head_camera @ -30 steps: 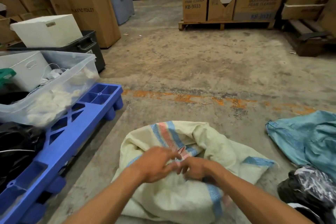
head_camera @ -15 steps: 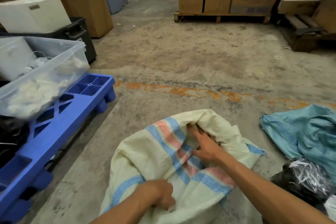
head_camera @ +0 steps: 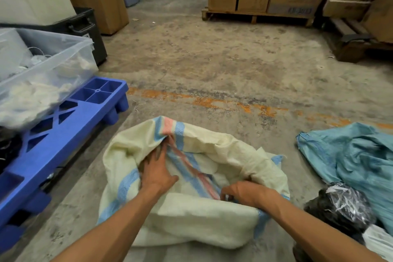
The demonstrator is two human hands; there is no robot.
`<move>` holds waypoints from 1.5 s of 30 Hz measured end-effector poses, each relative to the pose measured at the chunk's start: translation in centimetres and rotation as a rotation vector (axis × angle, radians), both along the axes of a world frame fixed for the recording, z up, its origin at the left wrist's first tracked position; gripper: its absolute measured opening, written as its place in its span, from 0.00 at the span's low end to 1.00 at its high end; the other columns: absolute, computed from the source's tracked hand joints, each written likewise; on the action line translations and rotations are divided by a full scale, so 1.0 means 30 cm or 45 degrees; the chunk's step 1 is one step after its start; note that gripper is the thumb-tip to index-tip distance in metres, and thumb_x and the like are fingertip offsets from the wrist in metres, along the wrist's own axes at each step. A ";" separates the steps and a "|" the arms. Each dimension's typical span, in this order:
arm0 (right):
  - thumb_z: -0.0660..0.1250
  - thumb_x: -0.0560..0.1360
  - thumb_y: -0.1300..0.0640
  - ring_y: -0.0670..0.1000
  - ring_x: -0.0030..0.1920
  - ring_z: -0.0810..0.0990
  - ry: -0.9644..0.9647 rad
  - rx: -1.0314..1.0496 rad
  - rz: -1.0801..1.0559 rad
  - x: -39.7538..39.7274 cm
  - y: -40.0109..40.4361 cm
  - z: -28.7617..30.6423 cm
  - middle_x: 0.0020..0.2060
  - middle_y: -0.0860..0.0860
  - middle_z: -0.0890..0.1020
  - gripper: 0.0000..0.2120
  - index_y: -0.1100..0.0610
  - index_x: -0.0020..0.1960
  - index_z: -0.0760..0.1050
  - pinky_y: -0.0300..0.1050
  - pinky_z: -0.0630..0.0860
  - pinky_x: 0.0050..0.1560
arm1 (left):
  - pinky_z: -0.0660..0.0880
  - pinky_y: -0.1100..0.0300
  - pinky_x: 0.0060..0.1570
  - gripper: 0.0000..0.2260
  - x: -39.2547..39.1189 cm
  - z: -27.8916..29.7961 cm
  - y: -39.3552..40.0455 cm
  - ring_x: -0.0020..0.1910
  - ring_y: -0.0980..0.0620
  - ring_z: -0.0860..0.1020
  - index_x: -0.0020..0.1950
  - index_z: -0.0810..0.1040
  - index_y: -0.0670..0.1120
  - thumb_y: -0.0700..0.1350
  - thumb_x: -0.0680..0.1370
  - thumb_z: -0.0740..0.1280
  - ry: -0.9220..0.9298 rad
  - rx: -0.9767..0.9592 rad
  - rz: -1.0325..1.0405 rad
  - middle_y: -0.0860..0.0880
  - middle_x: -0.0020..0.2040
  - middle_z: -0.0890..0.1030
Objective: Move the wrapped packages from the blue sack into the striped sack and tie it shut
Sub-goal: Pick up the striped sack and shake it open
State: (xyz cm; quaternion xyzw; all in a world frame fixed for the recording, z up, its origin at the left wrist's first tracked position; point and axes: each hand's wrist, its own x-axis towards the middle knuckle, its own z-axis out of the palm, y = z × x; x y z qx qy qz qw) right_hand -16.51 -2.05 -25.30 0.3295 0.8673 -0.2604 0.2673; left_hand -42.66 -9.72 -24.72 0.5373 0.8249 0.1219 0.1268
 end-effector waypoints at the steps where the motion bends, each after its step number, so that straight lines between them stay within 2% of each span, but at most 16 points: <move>1: 0.65 0.77 0.56 0.53 0.60 0.78 -0.034 -0.039 0.014 -0.001 0.006 0.014 0.62 0.51 0.79 0.20 0.48 0.68 0.70 0.44 0.71 0.61 | 0.57 0.47 0.74 0.55 -0.004 0.012 -0.003 0.77 0.44 0.54 0.80 0.40 0.56 0.58 0.65 0.75 0.120 -0.007 0.006 0.50 0.80 0.51; 6: 0.69 0.75 0.47 0.59 0.71 0.68 -0.113 -0.095 -0.072 -0.006 0.007 0.035 0.73 0.54 0.66 0.36 0.43 0.76 0.54 0.56 0.67 0.70 | 0.65 0.41 0.67 0.65 0.039 0.047 -0.049 0.73 0.42 0.59 0.77 0.32 0.61 0.51 0.59 0.80 0.387 -0.001 -0.087 0.46 0.77 0.57; 9: 0.75 0.71 0.53 0.55 0.65 0.74 0.286 -0.214 -0.503 -0.027 0.018 0.053 0.69 0.53 0.71 0.39 0.49 0.76 0.58 0.50 0.76 0.63 | 0.74 0.36 0.53 0.72 0.042 0.022 -0.076 0.68 0.38 0.63 0.79 0.49 0.59 0.56 0.40 0.83 0.482 0.016 -0.267 0.44 0.73 0.64; 11: 0.75 0.72 0.52 0.53 0.71 0.67 0.540 -0.099 -0.697 -0.034 0.043 0.056 0.73 0.51 0.66 0.44 0.52 0.79 0.52 0.42 0.66 0.69 | 0.72 0.35 0.55 0.69 0.030 -0.021 -0.109 0.71 0.38 0.63 0.77 0.61 0.58 0.61 0.36 0.80 0.579 -0.027 -0.445 0.43 0.75 0.64; 13: 0.77 0.70 0.50 0.52 0.78 0.53 0.640 -0.036 -0.792 -0.031 0.067 0.058 0.78 0.51 0.52 0.55 0.53 0.80 0.40 0.39 0.53 0.73 | 0.62 0.36 0.65 0.66 0.007 -0.043 -0.150 0.72 0.40 0.63 0.74 0.65 0.56 0.66 0.35 0.78 0.595 -0.203 -0.521 0.43 0.74 0.68; 15: 0.78 0.68 0.48 0.52 0.79 0.47 0.618 -0.019 -0.842 -0.013 0.084 0.055 0.79 0.52 0.46 0.61 0.56 0.79 0.33 0.39 0.49 0.74 | 0.51 0.44 0.72 0.63 -0.020 -0.041 -0.178 0.76 0.45 0.55 0.77 0.56 0.56 0.63 0.47 0.80 0.589 -0.401 -0.490 0.46 0.76 0.65; 18: 0.79 0.66 0.45 0.56 0.79 0.53 0.554 -0.013 -0.872 -0.008 0.084 0.041 0.79 0.54 0.49 0.65 0.54 0.78 0.30 0.44 0.55 0.75 | 0.37 0.50 0.75 0.48 -0.002 -0.001 -0.187 0.79 0.47 0.41 0.79 0.38 0.55 0.49 0.74 0.71 0.651 -0.709 -0.394 0.48 0.81 0.43; 20: 0.79 0.65 0.46 0.59 0.73 0.65 0.528 0.161 -0.828 -0.029 0.056 0.035 0.76 0.56 0.60 0.60 0.52 0.80 0.39 0.47 0.65 0.71 | 0.37 0.47 0.75 0.47 0.039 0.036 -0.167 0.79 0.44 0.41 0.79 0.34 0.55 0.49 0.75 0.69 0.710 -0.758 -0.369 0.48 0.80 0.39; 23: 0.75 0.70 0.50 0.53 0.58 0.76 0.403 0.139 -0.459 -0.063 -0.014 0.023 0.64 0.53 0.74 0.33 0.49 0.70 0.66 0.44 0.74 0.57 | 0.41 0.42 0.74 0.46 0.074 0.043 -0.139 0.78 0.42 0.42 0.78 0.35 0.59 0.54 0.74 0.68 0.660 -0.590 -0.314 0.48 0.80 0.41; 27: 0.67 0.75 0.49 0.59 0.62 0.74 0.089 0.039 0.126 -0.072 -0.097 -0.027 0.64 0.52 0.75 0.21 0.42 0.68 0.73 0.52 0.71 0.59 | 0.47 0.31 0.68 0.36 0.104 0.004 -0.105 0.76 0.38 0.39 0.75 0.39 0.70 0.59 0.79 0.62 0.561 -0.397 -0.339 0.50 0.79 0.39; 31: 0.62 0.79 0.52 0.54 0.55 0.68 0.069 0.058 0.367 -0.034 -0.124 -0.029 0.57 0.49 0.80 0.14 0.46 0.62 0.79 0.50 0.61 0.52 | 0.45 0.32 0.71 0.28 0.073 0.000 -0.067 0.78 0.40 0.39 0.77 0.42 0.67 0.62 0.81 0.54 0.697 -0.576 -0.263 0.50 0.80 0.39; 34: 0.62 0.78 0.54 0.55 0.52 0.73 -0.025 -0.037 0.305 -0.018 -0.106 -0.001 0.55 0.51 0.83 0.13 0.51 0.59 0.81 0.52 0.66 0.55 | 0.43 0.36 0.72 0.32 0.048 0.001 -0.057 0.78 0.42 0.37 0.77 0.35 0.65 0.63 0.81 0.53 0.730 -0.561 -0.103 0.50 0.80 0.37; 38: 0.62 0.78 0.55 0.56 0.47 0.77 -0.168 -0.207 0.212 -0.029 -0.094 0.061 0.56 0.56 0.82 0.15 0.55 0.63 0.79 0.47 0.72 0.48 | 0.44 0.34 0.71 0.40 0.041 0.000 -0.052 0.77 0.41 0.37 0.78 0.36 0.63 0.64 0.77 0.61 0.696 -0.486 -0.137 0.49 0.79 0.39; 41: 0.64 0.78 0.53 0.53 0.48 0.81 0.067 -0.154 -0.006 -0.048 -0.073 0.078 0.51 0.53 0.83 0.13 0.55 0.59 0.81 0.41 0.72 0.46 | 0.56 0.30 0.67 0.49 0.027 -0.024 -0.080 0.75 0.40 0.43 0.78 0.49 0.64 0.70 0.63 0.70 0.632 -0.228 -0.429 0.46 0.79 0.51; 43: 0.66 0.78 0.50 0.51 0.44 0.81 0.365 0.012 -0.323 -0.078 -0.046 0.063 0.43 0.49 0.81 0.10 0.53 0.55 0.80 0.39 0.73 0.43 | 0.54 0.29 0.65 0.53 0.025 -0.042 -0.112 0.76 0.41 0.39 0.77 0.52 0.63 0.71 0.57 0.72 0.646 -0.213 -0.642 0.45 0.79 0.47; 45: 0.68 0.75 0.46 0.53 0.52 0.79 0.470 0.272 -0.560 -0.100 0.000 0.032 0.51 0.51 0.79 0.16 0.51 0.61 0.74 0.49 0.77 0.55 | 0.50 0.26 0.66 0.49 0.020 -0.063 -0.143 0.76 0.41 0.35 0.75 0.54 0.60 0.68 0.60 0.74 0.654 -0.281 -0.779 0.46 0.78 0.41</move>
